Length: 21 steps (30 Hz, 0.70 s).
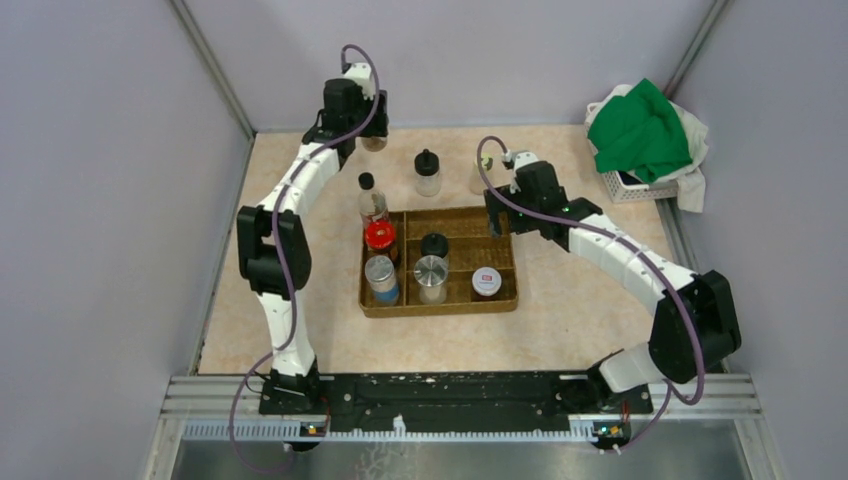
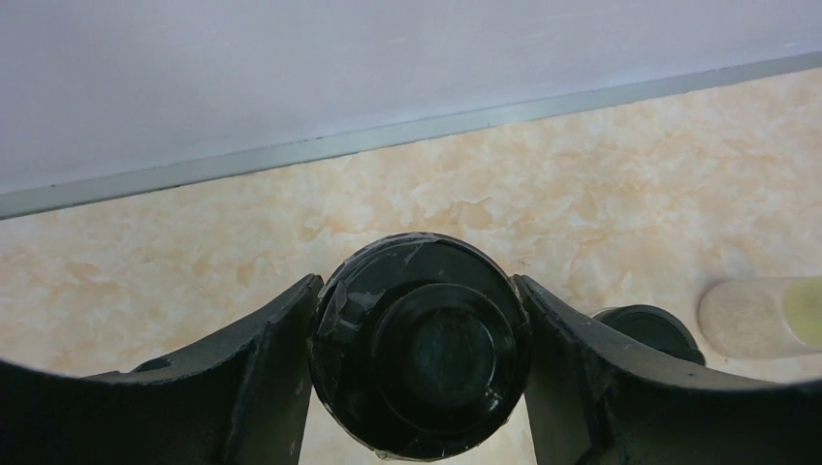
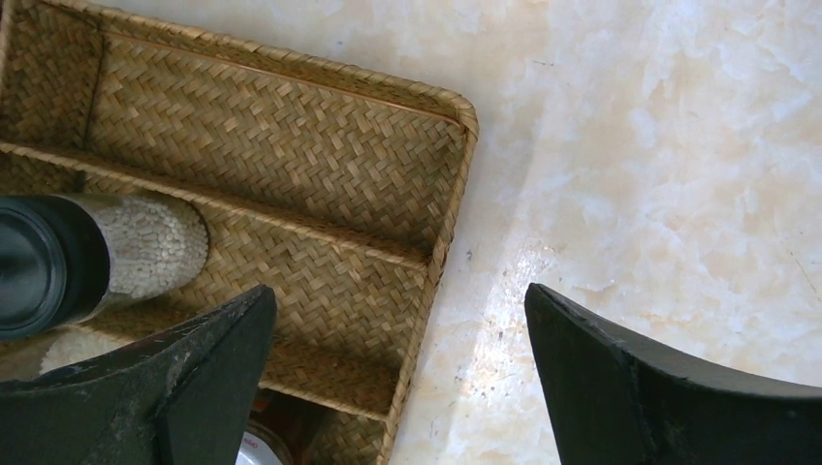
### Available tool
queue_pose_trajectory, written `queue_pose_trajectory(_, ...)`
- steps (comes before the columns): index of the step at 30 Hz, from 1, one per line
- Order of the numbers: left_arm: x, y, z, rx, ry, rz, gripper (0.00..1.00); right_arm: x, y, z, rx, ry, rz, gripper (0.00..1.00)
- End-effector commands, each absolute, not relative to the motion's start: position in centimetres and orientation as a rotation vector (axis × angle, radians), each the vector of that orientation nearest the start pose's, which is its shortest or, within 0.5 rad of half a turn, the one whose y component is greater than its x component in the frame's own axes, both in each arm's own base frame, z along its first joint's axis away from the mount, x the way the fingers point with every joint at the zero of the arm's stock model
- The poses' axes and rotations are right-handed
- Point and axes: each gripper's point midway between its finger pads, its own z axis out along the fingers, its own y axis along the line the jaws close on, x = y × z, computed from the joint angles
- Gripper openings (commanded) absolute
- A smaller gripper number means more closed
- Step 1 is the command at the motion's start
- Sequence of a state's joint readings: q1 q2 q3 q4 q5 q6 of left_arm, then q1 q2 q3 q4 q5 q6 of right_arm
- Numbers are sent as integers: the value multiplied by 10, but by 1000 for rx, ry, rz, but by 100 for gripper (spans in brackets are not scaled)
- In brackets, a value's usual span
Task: Organize the condiment bottles
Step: Place the bottle in the storage box.
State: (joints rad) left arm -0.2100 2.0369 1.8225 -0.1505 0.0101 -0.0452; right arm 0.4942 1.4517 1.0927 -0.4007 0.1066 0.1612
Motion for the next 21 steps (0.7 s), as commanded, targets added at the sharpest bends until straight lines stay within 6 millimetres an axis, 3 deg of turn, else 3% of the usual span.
queue_pose_trajectory(1,573,-125,323,159,1762,-195,58,346,173,173,-300,2244,237,98)
queue_pose_trajectory(11,521,-143,380,229,1724,-312,56,329,163,196,-268,2212,253,98)
queue_pose_trajectory(16,497,-173,393,344,1718,-399,56,320,159,203,-249,2201,269,98)
queue_pose_trajectory(21,477,-201,393,408,1727,-454,56,314,155,210,-236,2190,273,98)
